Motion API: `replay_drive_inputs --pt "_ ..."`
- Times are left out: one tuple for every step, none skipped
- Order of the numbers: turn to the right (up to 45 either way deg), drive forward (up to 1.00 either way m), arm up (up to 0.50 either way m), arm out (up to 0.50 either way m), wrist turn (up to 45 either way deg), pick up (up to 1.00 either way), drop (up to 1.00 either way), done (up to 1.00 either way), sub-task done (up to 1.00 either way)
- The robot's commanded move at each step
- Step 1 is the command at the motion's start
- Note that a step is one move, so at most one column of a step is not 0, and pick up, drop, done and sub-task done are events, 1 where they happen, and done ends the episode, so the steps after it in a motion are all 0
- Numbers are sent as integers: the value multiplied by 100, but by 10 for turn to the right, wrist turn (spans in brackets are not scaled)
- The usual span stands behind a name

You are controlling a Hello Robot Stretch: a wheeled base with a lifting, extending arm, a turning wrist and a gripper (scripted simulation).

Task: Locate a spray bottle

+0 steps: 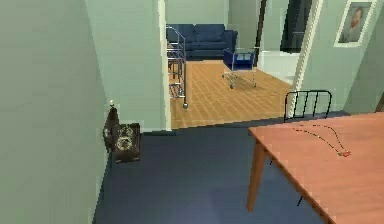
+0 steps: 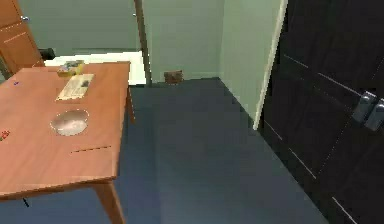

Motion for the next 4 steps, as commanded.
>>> replay_drive_inputs --pt "0 100 0 0 0 0 0 0 0" --pt "-30 0 0 0 0 0 0 0 0" --pt "0 30 0 0 0 0 0 0 0" --pt "450 0 0 0 0 0 0 0 0"
